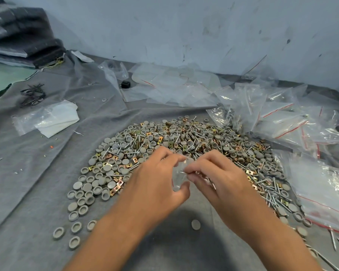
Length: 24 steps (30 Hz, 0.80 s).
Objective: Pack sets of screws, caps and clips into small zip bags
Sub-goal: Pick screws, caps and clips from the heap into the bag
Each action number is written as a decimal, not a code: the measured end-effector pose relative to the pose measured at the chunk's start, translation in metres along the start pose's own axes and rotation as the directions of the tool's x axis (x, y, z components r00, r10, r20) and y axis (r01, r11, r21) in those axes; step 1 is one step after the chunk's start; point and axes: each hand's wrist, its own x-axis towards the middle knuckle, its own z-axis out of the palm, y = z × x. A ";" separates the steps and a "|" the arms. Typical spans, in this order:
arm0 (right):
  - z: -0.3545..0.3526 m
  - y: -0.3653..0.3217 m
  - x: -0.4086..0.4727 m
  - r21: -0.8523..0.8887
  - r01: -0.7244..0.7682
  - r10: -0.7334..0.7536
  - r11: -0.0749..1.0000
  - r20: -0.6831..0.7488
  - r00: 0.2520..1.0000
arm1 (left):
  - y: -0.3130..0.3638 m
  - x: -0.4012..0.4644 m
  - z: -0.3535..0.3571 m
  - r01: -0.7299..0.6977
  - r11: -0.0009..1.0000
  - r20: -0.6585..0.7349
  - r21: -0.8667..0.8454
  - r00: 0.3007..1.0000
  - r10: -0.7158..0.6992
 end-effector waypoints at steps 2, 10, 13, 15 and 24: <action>0.002 -0.003 0.003 -0.120 0.029 -0.031 0.992 -0.020 0.999 | 0.001 0.000 0.000 0.003 1.000 0.005 -0.001 1.000 -0.003; 0.003 0.013 0.008 0.229 -0.225 0.276 0.947 -0.225 0.934 | -0.001 0.000 0.000 0.014 1.000 0.013 0.012 1.000 -0.014; 0.005 0.039 0.003 0.004 -0.404 0.404 0.915 -0.033 0.914 | -0.002 0.000 -0.002 0.022 1.000 -0.001 0.002 1.000 -0.022; 0.013 0.046 -0.001 -0.186 -0.407 0.434 0.894 0.139 0.890 | -0.002 0.000 -0.003 0.026 1.000 0.003 0.000 1.000 -0.026; 0.033 0.048 0.005 -0.399 -0.257 0.373 0.880 0.246 0.895 | -0.006 0.001 -0.005 0.036 0.999 -0.010 0.011 0.999 -0.036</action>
